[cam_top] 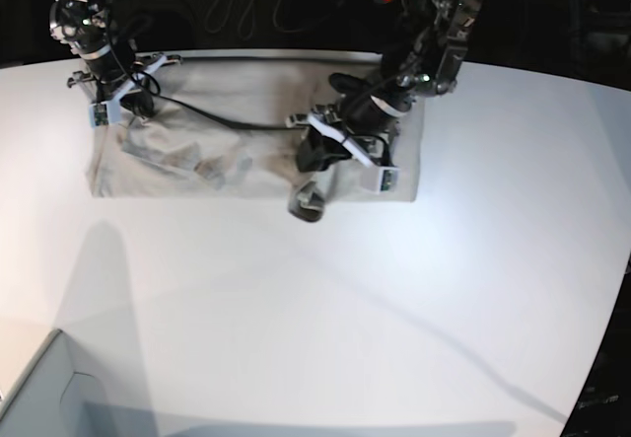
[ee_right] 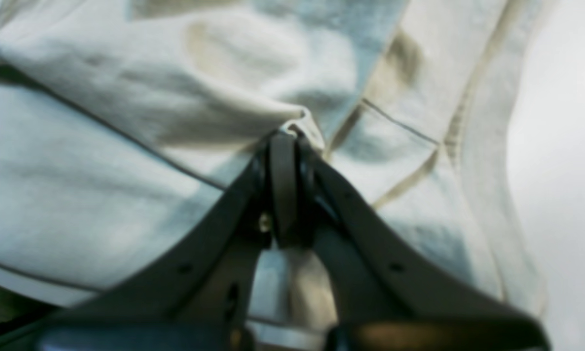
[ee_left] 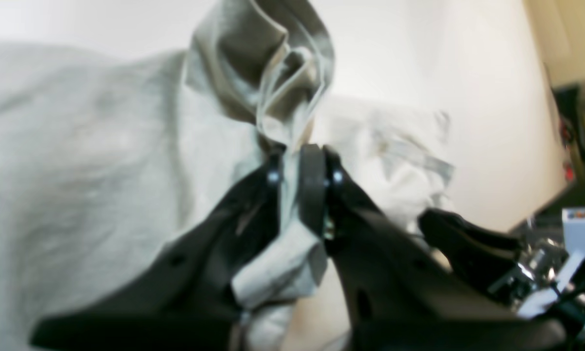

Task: Layout the t-shirt on the table in an organized manner, then fold the t-shirt properly
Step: 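Lift the strip end with the left gripper and fold it toward the right gripper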

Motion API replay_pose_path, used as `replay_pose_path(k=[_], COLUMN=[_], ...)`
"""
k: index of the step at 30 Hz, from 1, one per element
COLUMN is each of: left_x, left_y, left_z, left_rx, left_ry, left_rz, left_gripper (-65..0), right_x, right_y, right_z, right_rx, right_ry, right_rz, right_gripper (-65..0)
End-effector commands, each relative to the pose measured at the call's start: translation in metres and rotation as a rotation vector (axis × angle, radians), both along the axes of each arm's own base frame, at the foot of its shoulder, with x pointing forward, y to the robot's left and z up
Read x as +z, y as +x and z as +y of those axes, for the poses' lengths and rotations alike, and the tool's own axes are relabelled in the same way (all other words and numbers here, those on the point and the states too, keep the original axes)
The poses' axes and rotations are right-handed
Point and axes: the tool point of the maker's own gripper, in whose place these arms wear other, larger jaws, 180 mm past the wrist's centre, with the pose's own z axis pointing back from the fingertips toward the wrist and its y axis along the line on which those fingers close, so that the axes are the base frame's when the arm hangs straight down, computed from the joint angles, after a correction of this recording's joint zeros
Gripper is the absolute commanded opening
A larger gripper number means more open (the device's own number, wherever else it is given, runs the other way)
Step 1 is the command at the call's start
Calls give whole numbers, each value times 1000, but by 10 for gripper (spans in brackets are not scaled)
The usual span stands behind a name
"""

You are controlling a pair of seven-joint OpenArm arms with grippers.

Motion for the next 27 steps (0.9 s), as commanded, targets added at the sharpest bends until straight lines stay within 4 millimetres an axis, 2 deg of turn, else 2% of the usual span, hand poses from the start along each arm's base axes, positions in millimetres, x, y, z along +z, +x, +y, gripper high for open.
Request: replay_pose_path(k=[1,5,12,22,27], left_x=[10,5,6,7,14], left_y=[8,6,-3,-1,8], left_z=[-7,-31,-57,-56,-58], left_rx=[-7,-63,-142,-139,-146], left_ry=[-28,-37,-43,-42,-41], left_rz=[-36,-19,-23,-24,-50], left_gripper=[-649,-649,-649,-650,-650], right_x=[5,5,6,6,6], right_y=[2,2,3,3,3], right_z=[0,0,0,0,0], right_rx=[15,15,16,16,16], right_ry=[3,2,0,0,0], right_rz=[-15,-17,-21,-21,-21], right_gripper=[-650,-650,-650,-650,-650])
